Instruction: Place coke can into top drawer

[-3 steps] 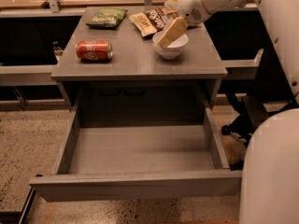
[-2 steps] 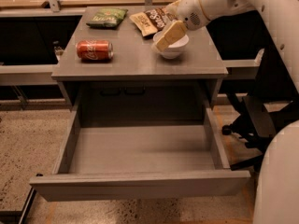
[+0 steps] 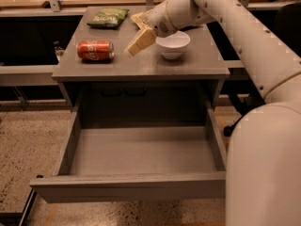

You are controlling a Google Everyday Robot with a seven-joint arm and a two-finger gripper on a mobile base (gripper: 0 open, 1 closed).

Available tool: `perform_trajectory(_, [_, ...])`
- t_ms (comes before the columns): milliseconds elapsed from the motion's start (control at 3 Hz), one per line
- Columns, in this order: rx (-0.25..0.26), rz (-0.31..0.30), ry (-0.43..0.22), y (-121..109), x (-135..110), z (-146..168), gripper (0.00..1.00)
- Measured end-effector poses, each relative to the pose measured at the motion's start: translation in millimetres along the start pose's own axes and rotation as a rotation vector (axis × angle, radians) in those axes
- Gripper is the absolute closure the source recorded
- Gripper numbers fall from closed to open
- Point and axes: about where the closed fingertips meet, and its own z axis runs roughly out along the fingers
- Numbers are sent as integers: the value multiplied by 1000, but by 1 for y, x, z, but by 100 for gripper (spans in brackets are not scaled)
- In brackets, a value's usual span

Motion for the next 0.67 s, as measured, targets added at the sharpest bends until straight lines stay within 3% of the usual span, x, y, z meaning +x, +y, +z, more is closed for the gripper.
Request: perform_trajectory(667, [-142, -45, -56, 13, -35, 101, 0])
